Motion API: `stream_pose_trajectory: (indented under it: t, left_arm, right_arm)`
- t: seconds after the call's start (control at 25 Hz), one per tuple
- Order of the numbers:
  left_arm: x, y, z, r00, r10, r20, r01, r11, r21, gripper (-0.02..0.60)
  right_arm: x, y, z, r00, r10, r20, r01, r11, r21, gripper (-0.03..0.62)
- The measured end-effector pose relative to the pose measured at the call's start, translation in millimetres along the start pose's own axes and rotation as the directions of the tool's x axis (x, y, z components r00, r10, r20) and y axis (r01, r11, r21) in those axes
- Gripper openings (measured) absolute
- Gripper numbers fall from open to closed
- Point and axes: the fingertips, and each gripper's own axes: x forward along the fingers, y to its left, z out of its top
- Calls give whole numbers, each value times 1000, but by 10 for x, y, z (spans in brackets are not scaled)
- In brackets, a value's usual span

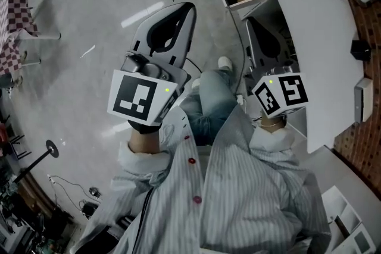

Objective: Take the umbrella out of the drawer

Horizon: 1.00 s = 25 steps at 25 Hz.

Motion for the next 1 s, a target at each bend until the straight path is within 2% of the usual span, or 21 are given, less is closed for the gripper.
stream_pose_trajectory:
  t: [0.12,0.28,0.44,0.76,1.0]
  left_arm:
    - [79,132,-31,1000,-1,29,0,1000,19,9]
    - [281,356,-56,1000,6,3,-6,1000,-11,9]
    - [573,727,-30,1000,10,11,-10,1000,0,9]
    - [1713,1420,98,998,-64,0,64,998,20,9]
    - [2499,1699,278,991,-134,18,133,991,26,9]
  right_arm:
    - [133,-61,-13,1000,-9,-6,9,1000,6,35]
    - [437,-123,-31,1000,0,-17,0,1000,7,35]
    - [913,-248,-4,1000,12,-24,-12,1000,12,35]
    - [1933,-911,211,999,-32,-27,33,999,34,36]
    - [2437,-1439,535,996,-90,-20,91,996,15,37]
